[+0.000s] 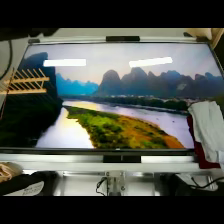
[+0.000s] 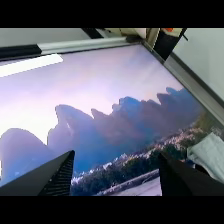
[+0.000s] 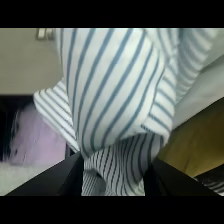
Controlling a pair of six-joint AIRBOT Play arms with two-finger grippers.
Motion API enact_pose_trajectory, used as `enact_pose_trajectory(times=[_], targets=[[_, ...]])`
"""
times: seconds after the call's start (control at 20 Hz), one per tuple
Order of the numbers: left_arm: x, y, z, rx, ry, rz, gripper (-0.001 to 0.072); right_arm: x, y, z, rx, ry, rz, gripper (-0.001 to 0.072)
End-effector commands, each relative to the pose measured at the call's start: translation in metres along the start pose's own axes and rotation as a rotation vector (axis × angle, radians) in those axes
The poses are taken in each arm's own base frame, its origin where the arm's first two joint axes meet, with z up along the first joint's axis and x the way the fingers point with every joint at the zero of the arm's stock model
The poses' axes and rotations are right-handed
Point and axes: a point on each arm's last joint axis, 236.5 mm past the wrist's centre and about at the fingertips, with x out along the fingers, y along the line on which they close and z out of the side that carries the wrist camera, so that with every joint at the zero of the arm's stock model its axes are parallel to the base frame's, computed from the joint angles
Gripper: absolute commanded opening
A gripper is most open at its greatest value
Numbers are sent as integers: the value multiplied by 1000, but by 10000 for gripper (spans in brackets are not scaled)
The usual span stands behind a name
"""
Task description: Fold the shirts.
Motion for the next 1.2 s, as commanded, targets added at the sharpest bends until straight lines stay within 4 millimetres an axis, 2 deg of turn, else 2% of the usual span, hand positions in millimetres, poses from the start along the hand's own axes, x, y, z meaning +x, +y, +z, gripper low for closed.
enact_pose_trajectory(times=[0.0, 0.05, 0.1, 0.25, 0.4, 0.5, 0.55, 0.65, 0.7, 0.75, 0.8, 0.85, 0.95, 1.0, 1.15], targets=[[15, 16, -48, 4, 195, 20, 596, 5, 41, -64, -142, 262, 102, 496], [16, 24, -63, 8, 261, 43, 552, 6, 55, -80, -203, 315, 133, 496], [15, 34, -78, 15, 323, 75, 466, 7, 65, -94, -246, 350, 153, 496], [0, 76, -114, -26, 488, 257, 464, 13, 85, -144, -385, 467, 173, 496], [-22, 112, -146, -70, 637, 428, 464, 22, 103, -208, -519, 616, 244, 496], [-29, 120, -175, -182, 723, 494, 465, 22, 127, -249, -630, 693, 335, 496], [-25, 119, -190, -227, 754, 504, 464, 21, 136, -265, -702, 717, 356, 496], [-14, 115, -231, -210, 869, 505, 460, 18, 161, -291, -876, 694, 397, 496], [-14, 116, -257, -195, 946, 545, 379, 13, 178, -305, -971, 665, 441, 496], [-15, 117, -280, -186, 1008, 590, 380, 6, 193, -320, -1060, 643, 484, 496], [-14, 115, -300, -168, 1054, 618, 390, 0, 203, -335, -1154, 625, 508, 496], [-12, 111, -316, -136, 1092, 623, 440, -4, 210, -351, -1235, 626, 517, 496], [-6, 103, -331, -93, 1117, 607, 678, -8, 222, -378, -1301, 670, 539, 496], [-4, 101, -332, -85, 1114, 601, 720, -12, 228, -389, -1321, 685, 565, 496], [3, 102, -330, -73, 1085, 588, 720, -28, 241, -411, -1358, 701, 646, 496]])
